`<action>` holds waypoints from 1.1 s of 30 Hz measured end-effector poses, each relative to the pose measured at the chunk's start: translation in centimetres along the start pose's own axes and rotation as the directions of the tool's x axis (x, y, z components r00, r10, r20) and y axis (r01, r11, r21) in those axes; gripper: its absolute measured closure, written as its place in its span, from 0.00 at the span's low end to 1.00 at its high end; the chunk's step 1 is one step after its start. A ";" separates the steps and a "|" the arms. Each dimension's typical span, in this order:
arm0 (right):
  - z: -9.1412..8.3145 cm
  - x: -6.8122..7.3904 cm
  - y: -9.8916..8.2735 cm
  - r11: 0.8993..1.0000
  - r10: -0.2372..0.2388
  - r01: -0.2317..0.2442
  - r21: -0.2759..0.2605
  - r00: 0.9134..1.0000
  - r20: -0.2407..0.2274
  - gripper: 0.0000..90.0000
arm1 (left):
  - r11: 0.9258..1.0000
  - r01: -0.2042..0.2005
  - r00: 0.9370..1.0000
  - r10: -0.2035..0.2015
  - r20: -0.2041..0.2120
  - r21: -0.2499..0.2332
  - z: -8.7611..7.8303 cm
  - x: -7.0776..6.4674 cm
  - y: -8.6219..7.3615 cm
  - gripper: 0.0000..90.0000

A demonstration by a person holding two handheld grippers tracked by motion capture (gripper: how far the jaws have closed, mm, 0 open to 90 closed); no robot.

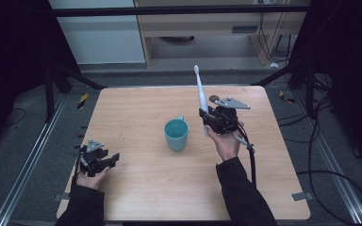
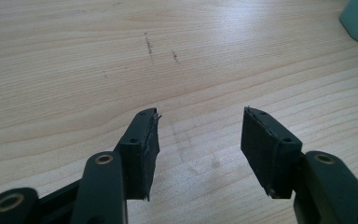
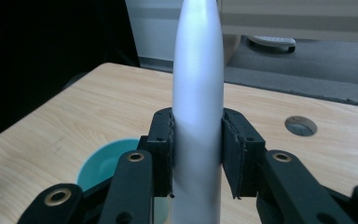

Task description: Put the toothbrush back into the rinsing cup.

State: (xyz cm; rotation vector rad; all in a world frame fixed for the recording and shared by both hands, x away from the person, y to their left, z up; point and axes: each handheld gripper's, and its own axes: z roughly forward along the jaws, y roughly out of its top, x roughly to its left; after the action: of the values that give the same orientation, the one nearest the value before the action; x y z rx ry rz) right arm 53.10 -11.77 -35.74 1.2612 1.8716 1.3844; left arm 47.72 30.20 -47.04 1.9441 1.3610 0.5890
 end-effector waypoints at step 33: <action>5.6 4.1 0.7 0.997 0.041 -0.045 -0.057 0.997 -0.070 0.74 | 1.000 0.005 1.000 -0.005 -0.005 -0.009 -0.1 0.2 0.0 0.51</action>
State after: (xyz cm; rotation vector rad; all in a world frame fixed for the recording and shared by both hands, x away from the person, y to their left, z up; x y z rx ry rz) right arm 55.98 -5.45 -36.55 1.2470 1.8451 1.5122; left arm 47.70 30.38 -46.98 1.9328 1.3633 0.5969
